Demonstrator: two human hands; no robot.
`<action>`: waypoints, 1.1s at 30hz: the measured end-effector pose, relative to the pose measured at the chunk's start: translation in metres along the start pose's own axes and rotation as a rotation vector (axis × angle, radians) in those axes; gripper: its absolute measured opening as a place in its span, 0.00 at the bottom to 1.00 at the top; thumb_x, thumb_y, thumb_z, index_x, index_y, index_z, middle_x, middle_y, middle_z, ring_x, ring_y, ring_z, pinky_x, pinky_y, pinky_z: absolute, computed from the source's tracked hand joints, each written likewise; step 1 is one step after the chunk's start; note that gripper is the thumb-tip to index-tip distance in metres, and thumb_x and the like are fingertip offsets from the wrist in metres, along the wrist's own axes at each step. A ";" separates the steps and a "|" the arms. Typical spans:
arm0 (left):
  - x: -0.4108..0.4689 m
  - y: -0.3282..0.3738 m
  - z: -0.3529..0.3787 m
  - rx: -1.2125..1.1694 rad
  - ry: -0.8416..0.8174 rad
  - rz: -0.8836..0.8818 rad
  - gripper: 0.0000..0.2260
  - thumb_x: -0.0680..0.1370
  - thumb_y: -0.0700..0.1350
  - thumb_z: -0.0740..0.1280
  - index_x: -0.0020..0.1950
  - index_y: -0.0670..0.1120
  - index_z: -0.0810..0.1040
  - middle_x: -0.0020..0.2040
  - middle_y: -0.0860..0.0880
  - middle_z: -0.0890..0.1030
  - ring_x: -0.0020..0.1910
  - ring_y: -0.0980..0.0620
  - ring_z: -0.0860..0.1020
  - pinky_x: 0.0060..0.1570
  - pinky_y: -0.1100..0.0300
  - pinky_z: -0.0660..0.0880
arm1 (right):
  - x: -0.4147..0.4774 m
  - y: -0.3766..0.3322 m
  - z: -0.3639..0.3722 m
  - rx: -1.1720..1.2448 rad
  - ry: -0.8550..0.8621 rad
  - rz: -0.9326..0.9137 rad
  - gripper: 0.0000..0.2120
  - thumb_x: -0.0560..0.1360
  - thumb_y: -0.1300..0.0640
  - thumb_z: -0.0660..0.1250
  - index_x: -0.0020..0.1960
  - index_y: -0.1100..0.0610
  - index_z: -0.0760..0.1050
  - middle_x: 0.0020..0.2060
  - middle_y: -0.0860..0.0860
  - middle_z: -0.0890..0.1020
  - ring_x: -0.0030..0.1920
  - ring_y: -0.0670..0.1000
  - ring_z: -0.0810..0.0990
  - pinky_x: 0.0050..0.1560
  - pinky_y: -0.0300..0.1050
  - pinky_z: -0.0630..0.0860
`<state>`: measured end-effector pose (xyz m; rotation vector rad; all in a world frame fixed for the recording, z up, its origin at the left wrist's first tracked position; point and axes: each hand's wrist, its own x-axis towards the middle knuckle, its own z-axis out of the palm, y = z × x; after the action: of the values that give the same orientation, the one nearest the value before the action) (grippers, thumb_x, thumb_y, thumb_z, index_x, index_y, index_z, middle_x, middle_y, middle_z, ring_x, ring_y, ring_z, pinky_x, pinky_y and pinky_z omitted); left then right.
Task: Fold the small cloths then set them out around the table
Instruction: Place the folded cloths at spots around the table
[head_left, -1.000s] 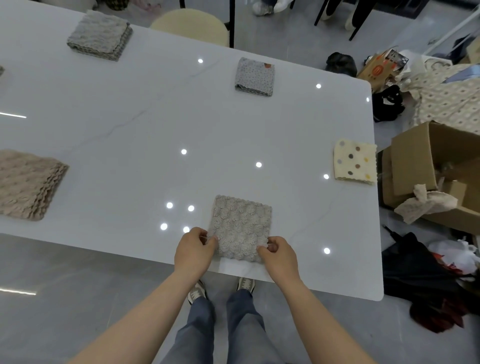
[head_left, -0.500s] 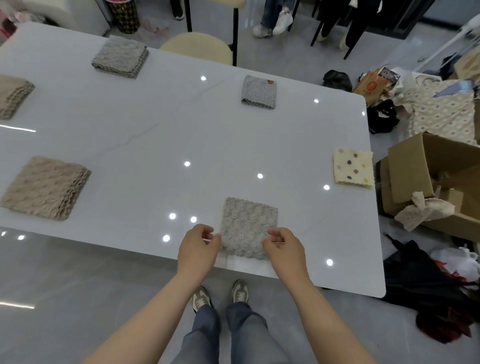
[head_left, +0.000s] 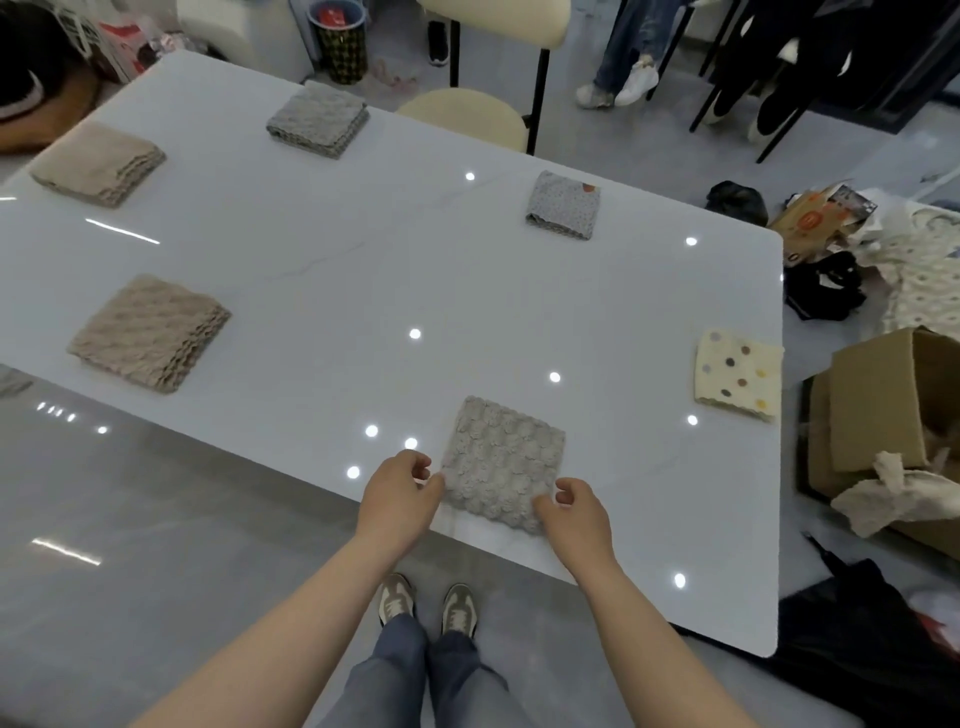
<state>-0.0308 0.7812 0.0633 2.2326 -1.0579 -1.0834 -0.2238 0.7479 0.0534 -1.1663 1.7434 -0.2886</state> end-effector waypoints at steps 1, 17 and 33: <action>0.003 0.000 0.002 0.004 -0.009 -0.013 0.16 0.77 0.47 0.64 0.63 0.44 0.73 0.56 0.48 0.78 0.52 0.51 0.77 0.50 0.58 0.73 | 0.003 -0.001 0.001 0.002 -0.006 0.002 0.22 0.77 0.55 0.64 0.70 0.59 0.66 0.59 0.53 0.74 0.54 0.49 0.73 0.46 0.36 0.67; 0.021 -0.010 0.032 -0.061 0.027 -0.125 0.16 0.77 0.47 0.66 0.62 0.40 0.76 0.56 0.45 0.79 0.50 0.51 0.74 0.49 0.61 0.67 | 0.026 0.004 0.019 0.036 0.029 0.001 0.07 0.76 0.60 0.65 0.50 0.54 0.68 0.39 0.44 0.74 0.41 0.47 0.74 0.32 0.32 0.65; 0.022 -0.013 0.023 -0.044 -0.009 -0.129 0.15 0.77 0.48 0.66 0.59 0.40 0.76 0.48 0.49 0.77 0.47 0.52 0.74 0.46 0.61 0.67 | 0.022 0.005 0.019 0.028 0.020 -0.022 0.08 0.77 0.59 0.65 0.53 0.54 0.68 0.39 0.41 0.73 0.42 0.46 0.74 0.32 0.26 0.66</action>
<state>-0.0350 0.7707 0.0308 2.2892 -0.8951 -1.1594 -0.2124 0.7384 0.0282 -1.1667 1.7397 -0.3378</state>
